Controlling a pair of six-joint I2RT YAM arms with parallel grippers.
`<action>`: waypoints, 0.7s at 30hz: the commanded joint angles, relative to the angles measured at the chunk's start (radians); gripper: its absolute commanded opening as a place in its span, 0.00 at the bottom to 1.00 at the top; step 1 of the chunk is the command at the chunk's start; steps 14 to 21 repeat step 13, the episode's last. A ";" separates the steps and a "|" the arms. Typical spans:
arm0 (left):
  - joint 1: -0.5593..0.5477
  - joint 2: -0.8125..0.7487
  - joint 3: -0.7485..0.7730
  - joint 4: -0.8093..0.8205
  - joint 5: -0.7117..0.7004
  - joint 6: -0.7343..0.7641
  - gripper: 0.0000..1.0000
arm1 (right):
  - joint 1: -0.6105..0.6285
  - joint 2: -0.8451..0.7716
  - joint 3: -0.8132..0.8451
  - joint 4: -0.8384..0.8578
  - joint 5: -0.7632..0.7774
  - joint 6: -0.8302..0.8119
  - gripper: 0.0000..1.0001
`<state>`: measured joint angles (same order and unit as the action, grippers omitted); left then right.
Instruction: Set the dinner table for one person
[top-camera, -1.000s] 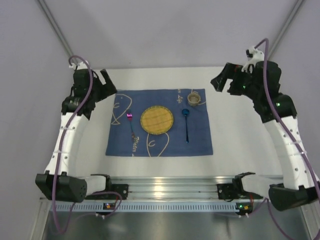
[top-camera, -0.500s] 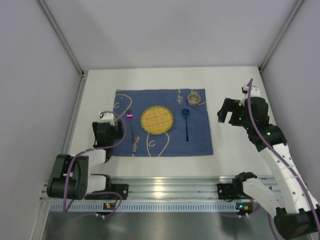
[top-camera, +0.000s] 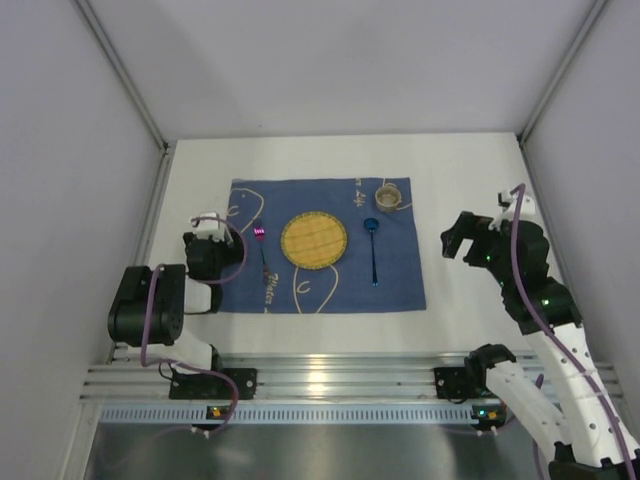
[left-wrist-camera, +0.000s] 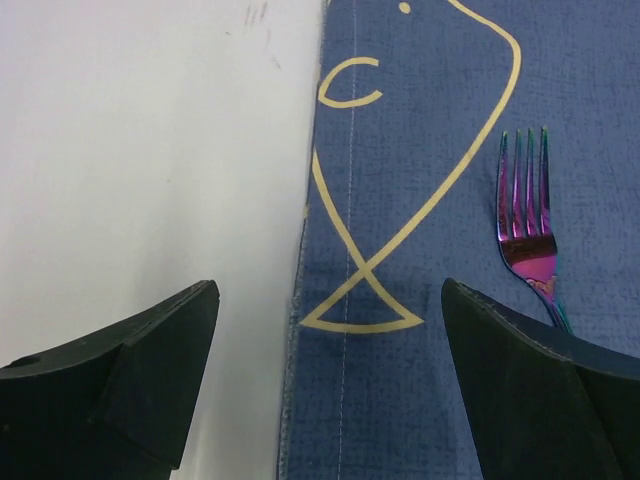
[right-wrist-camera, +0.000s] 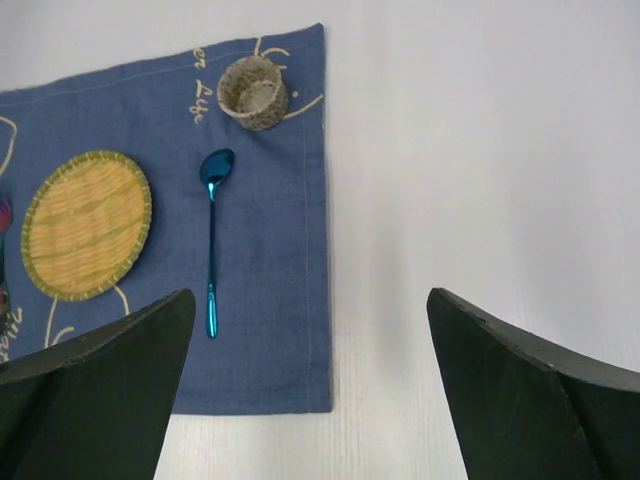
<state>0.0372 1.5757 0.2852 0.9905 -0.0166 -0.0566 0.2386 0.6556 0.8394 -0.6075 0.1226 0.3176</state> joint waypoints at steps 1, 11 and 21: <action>0.003 -0.006 0.035 0.094 0.043 -0.014 0.98 | 0.013 0.009 -0.026 0.106 -0.052 0.057 1.00; -0.026 -0.008 0.034 0.091 -0.008 0.003 0.98 | 0.013 0.210 0.047 0.299 -0.054 0.064 1.00; -0.026 -0.008 0.034 0.092 -0.009 0.003 0.98 | 0.013 0.219 0.049 0.308 -0.022 0.066 1.00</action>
